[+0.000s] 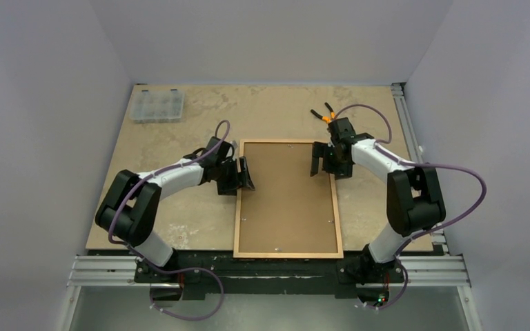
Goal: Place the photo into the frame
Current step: Install the photo frame at the center of the board.
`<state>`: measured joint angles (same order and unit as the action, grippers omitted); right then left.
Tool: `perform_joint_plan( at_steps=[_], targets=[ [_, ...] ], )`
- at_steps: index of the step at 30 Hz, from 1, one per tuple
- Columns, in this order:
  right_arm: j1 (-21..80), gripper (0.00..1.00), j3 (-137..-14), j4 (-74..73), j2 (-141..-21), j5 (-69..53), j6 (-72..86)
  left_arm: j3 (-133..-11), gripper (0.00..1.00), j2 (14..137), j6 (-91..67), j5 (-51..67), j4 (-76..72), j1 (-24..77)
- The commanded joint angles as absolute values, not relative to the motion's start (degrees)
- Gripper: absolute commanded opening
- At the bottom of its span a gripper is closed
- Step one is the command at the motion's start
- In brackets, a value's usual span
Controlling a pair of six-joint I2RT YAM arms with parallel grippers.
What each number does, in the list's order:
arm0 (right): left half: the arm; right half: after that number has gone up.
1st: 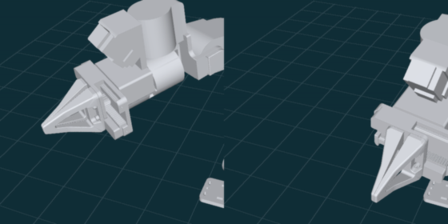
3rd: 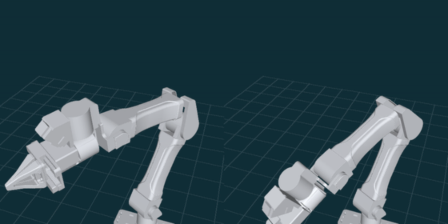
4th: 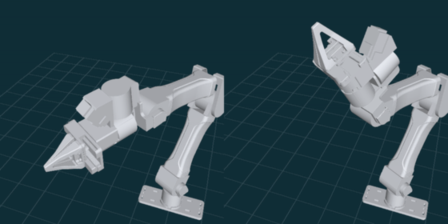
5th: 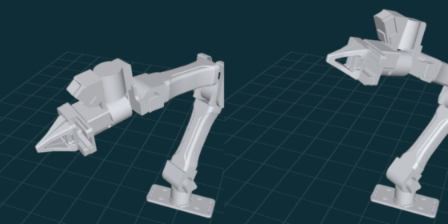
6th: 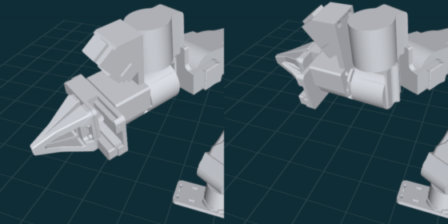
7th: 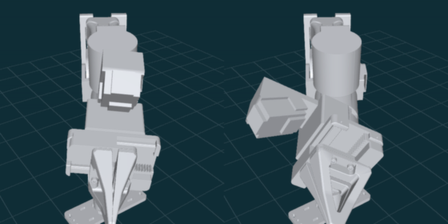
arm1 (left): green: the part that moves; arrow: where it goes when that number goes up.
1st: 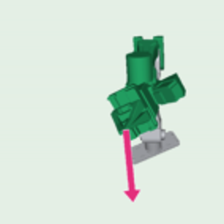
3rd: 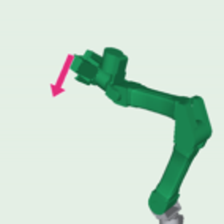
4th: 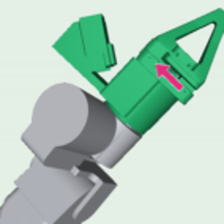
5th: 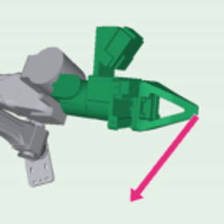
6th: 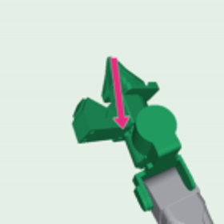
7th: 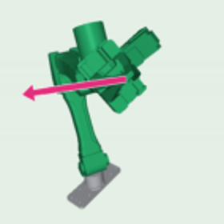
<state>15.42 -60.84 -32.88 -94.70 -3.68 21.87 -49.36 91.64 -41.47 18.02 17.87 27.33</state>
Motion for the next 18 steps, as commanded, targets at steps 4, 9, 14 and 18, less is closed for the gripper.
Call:
perform_joint_plan(
  at_steps=[4, 9, 14, 18],
  targets=[
    [16.0, 0.81, -68.4, -34.8, -100.4, 3.6, 22.4, -48.6, 0.68, 92.0, -42.7, 18.7, 17.1, 28.2],
    [16.0, 0.78, -72.8, -36.4, -103.6, 7.2, 22.6, -48.6, 0.68, 92.7, -42.4, 18.8, 17.0, 28.2],
    [15.9, 0.72, -74.5, -36.5, -105.6, 8.5, 22.4, -48.9, 0.68, 93.5, -42.3, 18.9, 16.8, 28.2],
    [15.7, 0.63, -74.9, -36.3, -107.0, 8.1, 22.3, -48.8, 0.68, 93.7, -42.4, 19.0, 16.6, 28.2]
  ],
)
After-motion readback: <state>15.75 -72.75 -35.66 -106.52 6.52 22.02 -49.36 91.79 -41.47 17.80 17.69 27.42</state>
